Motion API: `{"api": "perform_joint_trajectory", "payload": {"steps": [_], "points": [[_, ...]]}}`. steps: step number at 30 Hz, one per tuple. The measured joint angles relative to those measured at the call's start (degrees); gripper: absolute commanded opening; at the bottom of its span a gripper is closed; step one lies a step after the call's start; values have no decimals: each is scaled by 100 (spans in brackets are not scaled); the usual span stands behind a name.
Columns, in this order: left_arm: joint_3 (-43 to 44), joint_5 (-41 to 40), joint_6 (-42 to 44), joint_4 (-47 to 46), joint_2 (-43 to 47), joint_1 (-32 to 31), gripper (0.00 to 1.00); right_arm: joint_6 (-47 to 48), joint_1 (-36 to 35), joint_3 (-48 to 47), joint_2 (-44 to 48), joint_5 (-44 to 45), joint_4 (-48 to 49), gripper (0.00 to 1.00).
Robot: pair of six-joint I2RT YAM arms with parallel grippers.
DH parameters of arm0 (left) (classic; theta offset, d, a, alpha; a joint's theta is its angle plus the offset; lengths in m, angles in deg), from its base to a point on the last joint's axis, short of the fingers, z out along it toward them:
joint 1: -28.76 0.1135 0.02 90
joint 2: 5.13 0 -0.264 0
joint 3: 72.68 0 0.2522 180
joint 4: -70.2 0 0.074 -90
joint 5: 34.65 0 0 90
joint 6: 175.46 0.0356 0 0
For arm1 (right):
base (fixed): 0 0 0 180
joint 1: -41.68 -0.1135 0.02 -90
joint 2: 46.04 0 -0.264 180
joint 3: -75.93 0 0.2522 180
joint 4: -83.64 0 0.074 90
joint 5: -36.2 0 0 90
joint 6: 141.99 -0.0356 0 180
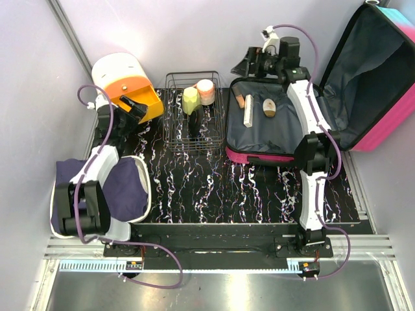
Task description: Open, take out, and arrange the luggage
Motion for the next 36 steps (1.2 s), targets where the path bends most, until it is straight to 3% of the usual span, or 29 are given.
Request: {"api": "perform_joint_trajectory", "payload": {"steps": [6, 10, 16, 22, 25, 29, 32, 36], "points": [[629, 87, 1967, 758, 678, 7, 99, 774, 452, -433, -367, 1296, -1119, 94], [1213, 175, 2883, 1012, 782, 11, 99, 962, 433, -339, -769, 1679, -1552, 88], [1462, 199, 3508, 1132, 828, 11, 99, 992, 282, -343, -1458, 1932, -1906, 81], [1460, 195, 3703, 1263, 828, 13, 99, 970, 140, -385, -1864, 2026, -2035, 80], [1460, 190, 3720, 1344, 835, 22, 99, 977, 63, -452, -1974, 2140, -2031, 75], [1460, 195, 3748, 1364, 835, 26, 99, 970, 9, -525, -2050, 2363, -2024, 66], [1460, 273, 3788, 1362, 835, 28, 99, 962, -15, -529, -2074, 2599, -2024, 52], [1572, 527, 3840, 1445, 782, 28, 99, 920, -17, -529, -2074, 2857, -2031, 27]]}}
